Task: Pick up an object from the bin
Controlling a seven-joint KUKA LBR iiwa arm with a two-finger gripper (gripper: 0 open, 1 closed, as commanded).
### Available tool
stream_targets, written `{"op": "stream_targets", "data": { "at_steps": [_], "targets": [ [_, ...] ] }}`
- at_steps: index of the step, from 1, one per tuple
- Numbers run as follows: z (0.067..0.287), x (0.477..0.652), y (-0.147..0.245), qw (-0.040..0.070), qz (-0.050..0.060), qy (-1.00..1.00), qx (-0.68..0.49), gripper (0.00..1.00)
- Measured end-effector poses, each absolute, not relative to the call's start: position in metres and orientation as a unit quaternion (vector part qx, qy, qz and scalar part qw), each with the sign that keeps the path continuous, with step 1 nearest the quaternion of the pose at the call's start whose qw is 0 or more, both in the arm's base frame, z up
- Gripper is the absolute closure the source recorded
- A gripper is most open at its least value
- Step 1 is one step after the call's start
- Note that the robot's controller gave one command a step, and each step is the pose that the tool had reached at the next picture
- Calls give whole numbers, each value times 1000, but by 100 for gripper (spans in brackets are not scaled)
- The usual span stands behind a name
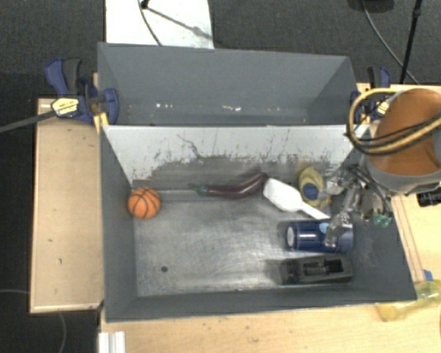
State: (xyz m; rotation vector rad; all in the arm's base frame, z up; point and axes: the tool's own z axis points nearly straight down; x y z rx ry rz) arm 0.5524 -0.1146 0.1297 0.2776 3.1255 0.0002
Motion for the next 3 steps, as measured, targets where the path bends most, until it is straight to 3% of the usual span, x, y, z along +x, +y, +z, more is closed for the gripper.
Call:
{"op": "stream_targets", "data": {
  "at_steps": [1, 2, 3],
  "targets": [
    [101, 551, -112, 0, 0, 996, 90, 0],
    [83, 543, -115, 1, 6, 992, 130, 100],
    [83, 543, -115, 1, 6, 992, 129, 100]
  ]
}}
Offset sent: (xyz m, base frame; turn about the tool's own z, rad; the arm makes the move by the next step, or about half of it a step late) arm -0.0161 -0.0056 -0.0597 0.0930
